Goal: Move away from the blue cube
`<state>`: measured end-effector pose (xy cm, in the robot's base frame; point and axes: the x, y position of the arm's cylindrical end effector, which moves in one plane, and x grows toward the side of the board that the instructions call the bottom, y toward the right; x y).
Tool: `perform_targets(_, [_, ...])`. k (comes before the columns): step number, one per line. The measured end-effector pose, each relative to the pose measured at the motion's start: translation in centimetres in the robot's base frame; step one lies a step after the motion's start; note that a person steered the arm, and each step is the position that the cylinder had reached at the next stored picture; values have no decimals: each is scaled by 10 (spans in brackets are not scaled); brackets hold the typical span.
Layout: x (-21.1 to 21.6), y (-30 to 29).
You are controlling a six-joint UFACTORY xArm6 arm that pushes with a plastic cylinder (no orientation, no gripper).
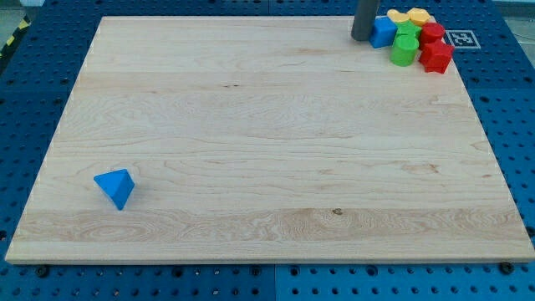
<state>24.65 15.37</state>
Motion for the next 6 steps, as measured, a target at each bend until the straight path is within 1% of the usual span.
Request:
perform_targets(1, [1,-38])
perform_targets(2, [9,-102])
perform_targets(3, [27,-179])
perform_targets(4, [69,-265])
perform_targets(5, [139,-336])
perform_targets(6, [213,-394])
